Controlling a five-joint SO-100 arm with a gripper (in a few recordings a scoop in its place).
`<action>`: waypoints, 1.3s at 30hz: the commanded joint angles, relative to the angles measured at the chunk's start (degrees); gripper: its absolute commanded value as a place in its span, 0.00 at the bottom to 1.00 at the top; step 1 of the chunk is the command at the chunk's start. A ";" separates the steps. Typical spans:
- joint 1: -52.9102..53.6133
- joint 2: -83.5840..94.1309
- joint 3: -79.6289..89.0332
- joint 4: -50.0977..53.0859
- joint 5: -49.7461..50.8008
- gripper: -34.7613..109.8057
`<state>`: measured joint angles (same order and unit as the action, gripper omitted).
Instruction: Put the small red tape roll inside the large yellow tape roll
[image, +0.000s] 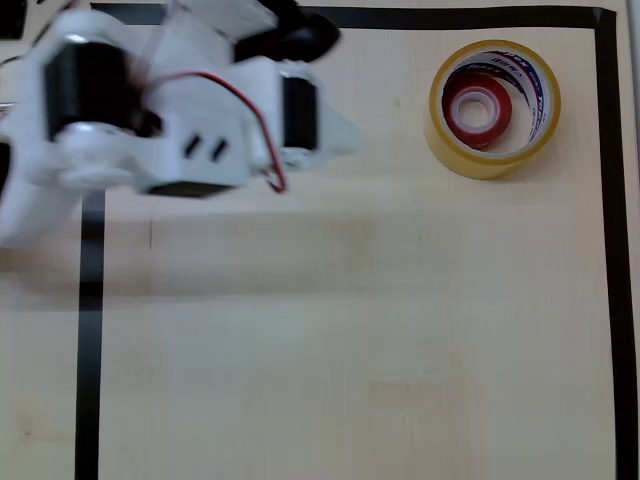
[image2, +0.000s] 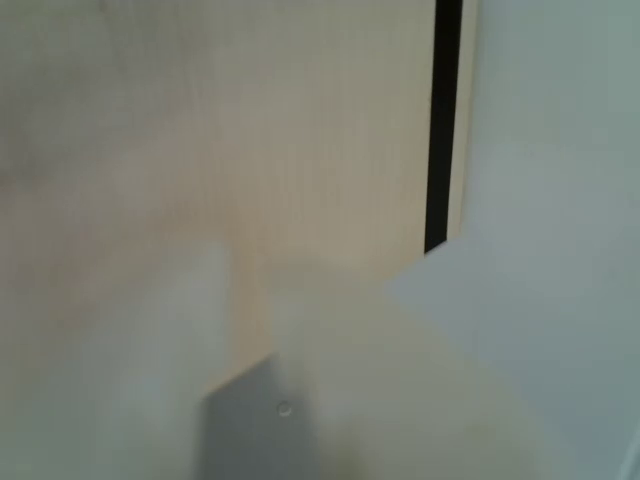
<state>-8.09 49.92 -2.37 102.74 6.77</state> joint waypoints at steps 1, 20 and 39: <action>-1.58 18.98 8.79 0.88 1.67 0.24; 2.11 91.58 114.61 -30.50 2.64 0.24; 4.75 129.64 168.22 -51.59 0.35 0.24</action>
<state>-3.43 170.42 161.89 51.86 7.65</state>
